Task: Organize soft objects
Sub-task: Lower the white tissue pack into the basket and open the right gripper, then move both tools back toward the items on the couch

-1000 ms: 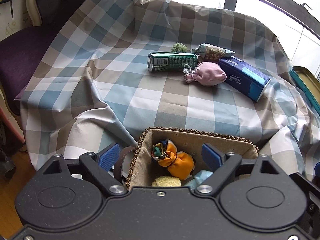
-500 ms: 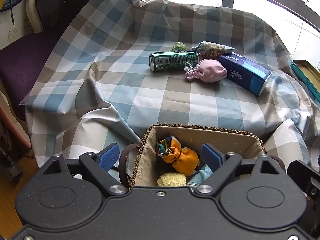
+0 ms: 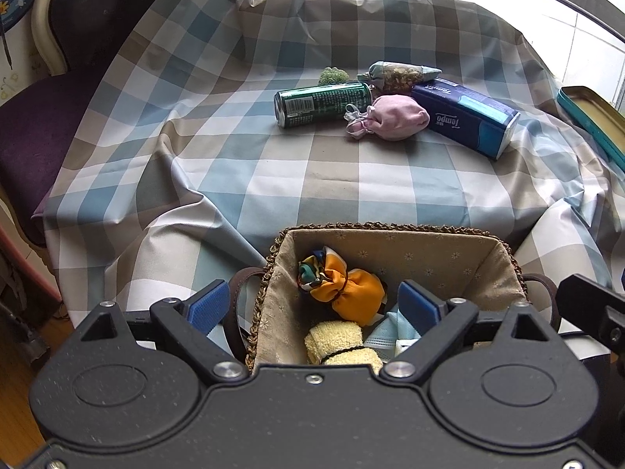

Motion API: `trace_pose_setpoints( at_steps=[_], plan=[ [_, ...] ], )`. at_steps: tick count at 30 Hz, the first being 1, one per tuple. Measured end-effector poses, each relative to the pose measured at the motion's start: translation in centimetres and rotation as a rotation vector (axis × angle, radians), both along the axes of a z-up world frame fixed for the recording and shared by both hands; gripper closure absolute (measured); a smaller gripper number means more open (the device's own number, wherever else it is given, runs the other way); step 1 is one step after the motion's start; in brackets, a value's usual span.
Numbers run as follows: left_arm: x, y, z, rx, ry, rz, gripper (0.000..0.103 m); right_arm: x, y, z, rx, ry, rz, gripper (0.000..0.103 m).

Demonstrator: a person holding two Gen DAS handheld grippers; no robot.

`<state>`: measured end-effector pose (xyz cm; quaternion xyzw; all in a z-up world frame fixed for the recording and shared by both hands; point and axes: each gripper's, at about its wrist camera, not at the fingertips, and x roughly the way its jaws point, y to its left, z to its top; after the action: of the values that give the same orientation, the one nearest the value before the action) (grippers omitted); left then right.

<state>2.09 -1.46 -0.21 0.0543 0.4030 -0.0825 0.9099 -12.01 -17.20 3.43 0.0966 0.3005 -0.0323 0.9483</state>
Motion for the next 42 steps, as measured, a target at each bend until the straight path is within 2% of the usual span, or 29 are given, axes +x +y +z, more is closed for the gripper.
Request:
trace_pose_setpoints(
  at_steps=[12,21,33,42],
  plan=[
    [0.6,-0.3,-1.4,0.043,0.033,-0.018,0.012,1.9,-0.3,-1.6,0.0,0.068,-0.016,0.013],
    [2.7,-0.2,-1.3,0.053,0.048,-0.044,0.012,5.7,-1.1,-2.4,-0.027,0.109,-0.026,0.013],
    [9.0,0.4,0.3,0.035,0.024,-0.039,0.012,12.5,-1.8,-0.8,-0.07,0.057,-0.023,0.011],
    [14.6,-0.2,-0.7,0.035,0.025,-0.03,0.012,18.6,-2.5,-0.6,-0.095,0.041,-0.04,0.01]
  ],
)
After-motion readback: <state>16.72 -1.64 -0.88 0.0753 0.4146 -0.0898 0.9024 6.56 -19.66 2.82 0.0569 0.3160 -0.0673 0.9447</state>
